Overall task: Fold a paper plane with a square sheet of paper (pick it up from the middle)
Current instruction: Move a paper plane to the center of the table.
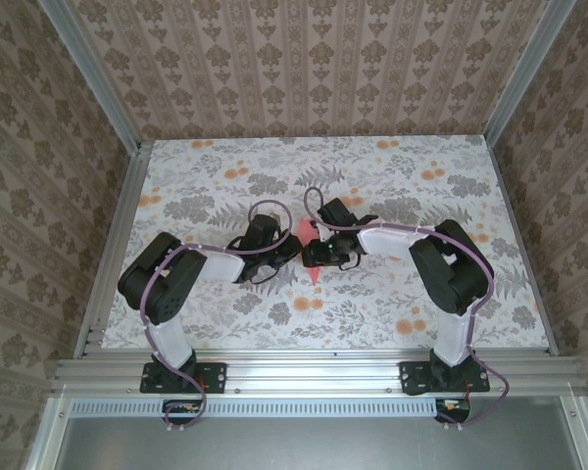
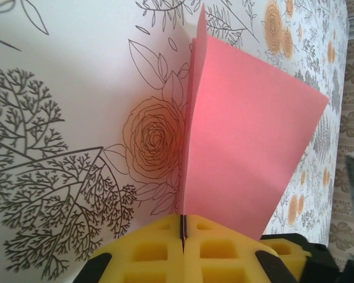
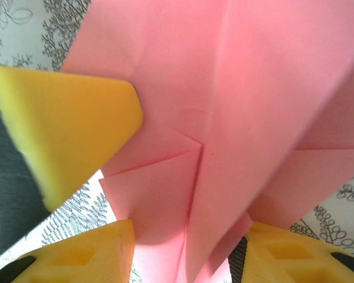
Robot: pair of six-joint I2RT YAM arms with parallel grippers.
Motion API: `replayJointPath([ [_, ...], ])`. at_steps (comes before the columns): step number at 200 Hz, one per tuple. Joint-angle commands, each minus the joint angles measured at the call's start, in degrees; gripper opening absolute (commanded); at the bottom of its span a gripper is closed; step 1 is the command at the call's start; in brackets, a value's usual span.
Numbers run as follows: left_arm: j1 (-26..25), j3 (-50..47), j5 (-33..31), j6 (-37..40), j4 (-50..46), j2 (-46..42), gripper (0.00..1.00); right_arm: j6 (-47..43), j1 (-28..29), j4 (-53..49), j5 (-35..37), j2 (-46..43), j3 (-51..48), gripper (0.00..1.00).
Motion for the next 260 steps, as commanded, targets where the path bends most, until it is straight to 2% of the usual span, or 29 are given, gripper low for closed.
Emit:
replayJointPath([
  [1,0.7,-0.8,2.0,-1.2,2.0,1.5,0.0,-0.6,0.4,2.8,-2.9,-2.7,-1.4,0.5],
  [54,1.0,-1.1,2.7,-1.4,2.8,2.4,0.0,-0.5,0.3,4.1,-1.9,-4.0,-2.3,0.53],
  [92,1.0,-1.2,2.9,-1.3,2.8,2.3,0.0,-0.5,0.3,0.9,0.4,-1.7,-0.1,0.42],
  [140,1.0,-1.2,2.9,-1.3,2.8,2.3,0.0,-0.1,0.3,-1.2,2.7,-0.6,1.4,0.35],
  [171,1.0,-1.2,3.1,-1.3,2.8,2.3,0.0,0.3,0.3,-2.1,4.2,-0.2,2.1,0.26],
  [230,1.0,-1.1,3.2,-1.3,2.9,2.4,0.0,0.5,1.1,-3.4,6.0,0.8,3.2,0.29],
  [260,1.0,-1.2,3.0,-1.3,2.9,2.6,0.0,1.2,2.0,-6.2,10.5,1.8,4.9,0.19],
])
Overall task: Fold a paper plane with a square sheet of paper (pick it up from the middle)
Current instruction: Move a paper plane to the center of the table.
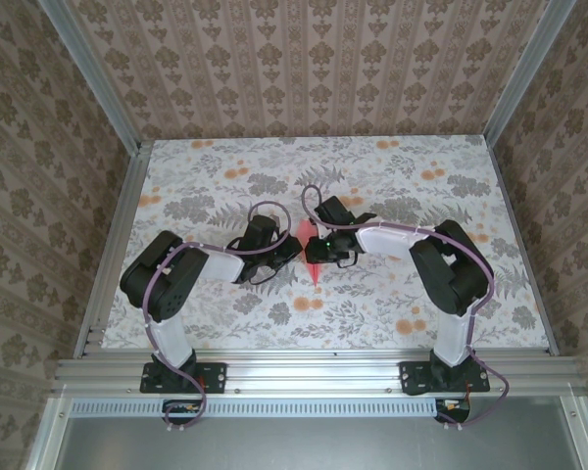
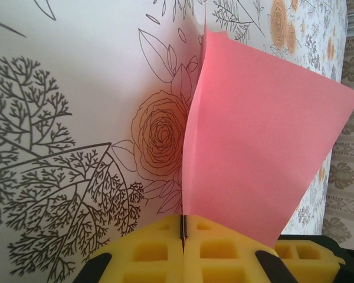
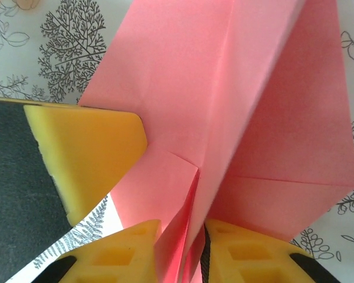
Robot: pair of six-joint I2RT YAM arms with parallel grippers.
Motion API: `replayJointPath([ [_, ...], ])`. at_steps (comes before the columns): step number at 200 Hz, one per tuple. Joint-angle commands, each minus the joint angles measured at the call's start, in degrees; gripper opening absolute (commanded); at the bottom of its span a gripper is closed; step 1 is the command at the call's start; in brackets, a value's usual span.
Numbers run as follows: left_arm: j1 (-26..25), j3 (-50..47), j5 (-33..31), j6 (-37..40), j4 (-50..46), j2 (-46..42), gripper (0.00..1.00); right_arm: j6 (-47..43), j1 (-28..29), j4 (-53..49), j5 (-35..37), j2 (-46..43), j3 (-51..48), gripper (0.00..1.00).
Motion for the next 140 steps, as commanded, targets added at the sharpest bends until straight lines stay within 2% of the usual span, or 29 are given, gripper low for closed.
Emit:
replayJointPath([
  [1,0.3,-0.8,0.9,-0.4,1.4,1.4,0.0,0.9,1.0,-4.2,5.1,1.8,2.6,0.19],
  [22,0.3,-0.8,0.8,-0.4,1.5,1.3,0.01,1.4,1.4,-5.9,7.4,2.6,3.7,0.17],
  [80,0.3,-0.7,0.5,-0.2,1.5,0.5,0.08,2.0,2.2,-7.7,8.3,4.4,6.2,0.19],
  [110,1.2,-1.4,-0.1,0.3,-0.3,-2.1,0.17,1.9,2.2,-10.3,11.3,4.0,7.6,0.08],
  [140,3.4,-2.1,-2.3,4.1,-8.6,-7.9,0.36,-0.2,1.8,-15.0,17.2,1.2,7.8,0.06],
])
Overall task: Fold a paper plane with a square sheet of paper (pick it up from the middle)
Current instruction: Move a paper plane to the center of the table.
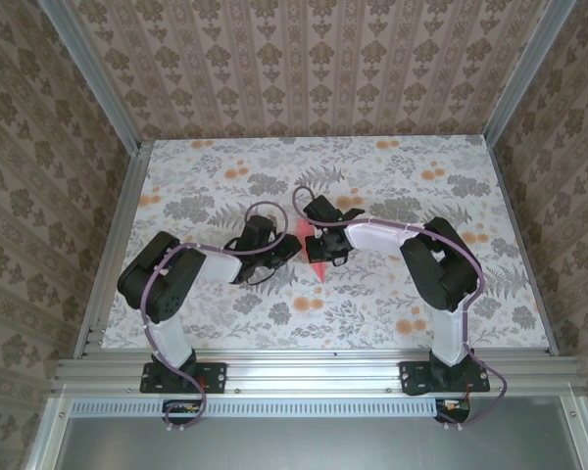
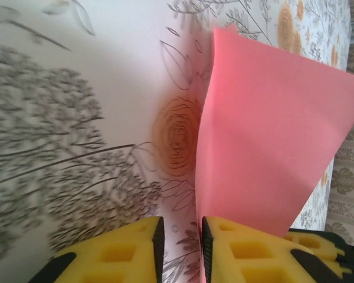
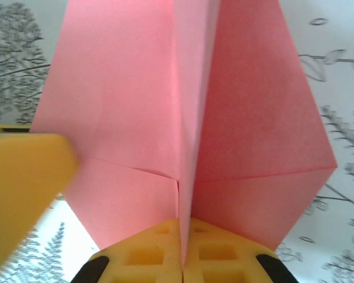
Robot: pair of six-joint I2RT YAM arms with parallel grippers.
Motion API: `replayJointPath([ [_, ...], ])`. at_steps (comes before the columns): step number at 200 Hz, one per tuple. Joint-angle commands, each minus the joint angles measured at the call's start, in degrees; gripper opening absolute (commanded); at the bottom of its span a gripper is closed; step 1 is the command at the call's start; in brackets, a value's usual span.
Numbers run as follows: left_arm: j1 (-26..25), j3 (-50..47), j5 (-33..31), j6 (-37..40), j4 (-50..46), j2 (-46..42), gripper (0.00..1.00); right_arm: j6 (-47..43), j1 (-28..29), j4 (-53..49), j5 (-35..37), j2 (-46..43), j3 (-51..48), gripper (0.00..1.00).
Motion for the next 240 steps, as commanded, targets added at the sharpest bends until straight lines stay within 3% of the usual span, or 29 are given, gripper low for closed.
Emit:
replayJointPath([
  [1,2.0,-0.7,-2.1,3.6,-7.2,-6.0,0.36,-1.5,0.0,-6.9,7.2,-2.5,1.4,0.06],
  [22,3.9,-0.3,-5.1,7.5,-16.7,-10.7,0.52,-3.2,-0.6,-9.5,9.6,-3.0,1.8,0.06],
  [63,7.1,0.6,-10.2,11.7,-29.3,-16.5,0.62,-4.2,-1.0,-11.7,11.2,-0.1,4.7,0.08],
  [159,8.5,-1.3,-12.8,12.7,-32.9,-20.2,0.67,-5.2,-0.5,-13.8,12.2,6.8,9.9,0.17],
  [203,8.5,-1.3,-13.5,12.8,-33.6,-20.7,0.67,-5.1,-0.2,-14.1,13.1,8.6,10.1,0.05],
  [240,8.8,-0.1,-16.2,14.0,-37.2,-22.3,0.68,-6.4,-0.3,-14.5,16.1,8.0,14.0,0.05],
])
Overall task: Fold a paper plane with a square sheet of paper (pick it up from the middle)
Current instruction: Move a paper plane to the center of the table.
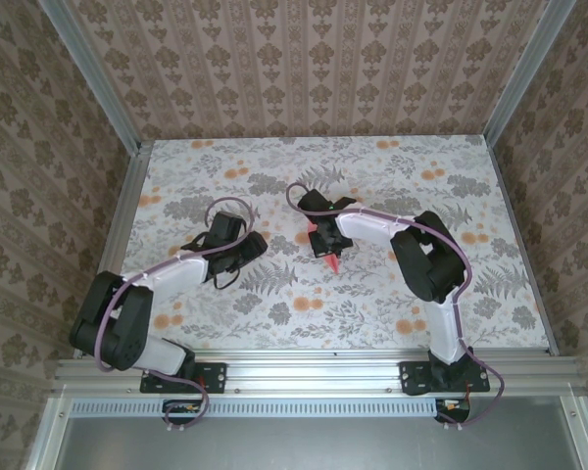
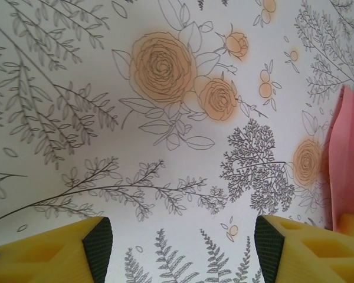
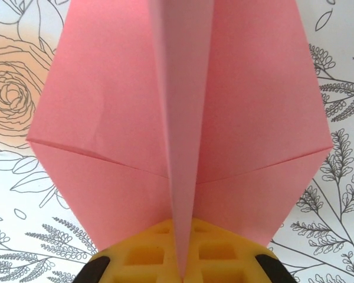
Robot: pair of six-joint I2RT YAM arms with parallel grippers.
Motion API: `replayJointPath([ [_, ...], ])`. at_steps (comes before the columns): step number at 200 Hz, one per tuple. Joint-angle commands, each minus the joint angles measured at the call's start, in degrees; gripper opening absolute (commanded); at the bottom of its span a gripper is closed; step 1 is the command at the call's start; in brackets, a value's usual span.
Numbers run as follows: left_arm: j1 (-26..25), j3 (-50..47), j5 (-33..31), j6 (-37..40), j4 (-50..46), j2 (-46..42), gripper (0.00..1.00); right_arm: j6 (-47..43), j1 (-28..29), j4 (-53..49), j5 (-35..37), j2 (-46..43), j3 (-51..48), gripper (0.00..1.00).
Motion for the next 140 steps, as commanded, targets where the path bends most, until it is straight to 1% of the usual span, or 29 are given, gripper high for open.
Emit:
replayJointPath([
  [1,0.8,0.7,-2.9,2.3,-3.8,-2.5,0.68,-1.5,0.0,-2.2,4.0,2.0,4.0,0.05],
  [17,1.1,1.5,-3.8,2.8,-5.3,-3.2,0.68,-1.7,-0.5,-2.5,4.8,3.4,8.0,0.05],
  [47,1.0,1.8,-4.9,3.3,-6.9,-4.4,0.69,-0.2,-2.3,-4.4,5.0,9.3,15.9,0.05],
  [76,1.0,2.0,-6.3,3.9,-8.7,-5.5,0.71,0.4,-2.8,-4.8,4.8,13.3,20.3,0.07],
  [78,2.2,2.0,-6.3,3.9,-8.8,-5.6,0.71,0.3,-2.9,-4.8,4.7,13.5,20.6,0.08],
  [81,2.7,2.1,-6.5,3.9,-9.0,-5.8,0.71,0.4,-2.9,-4.9,4.7,13.8,20.9,0.08],
  [111,3.4,3.5,-8.8,5.1,-11.7,-6.9,0.73,1.4,-2.9,-6.7,4.0,14.6,23.2,0.17],
  [140,4.3,6.2,-12.7,7.4,-15.3,-8.1,0.75,1.6,-3.0,-8.1,3.3,9.9,23.9,0.27],
])
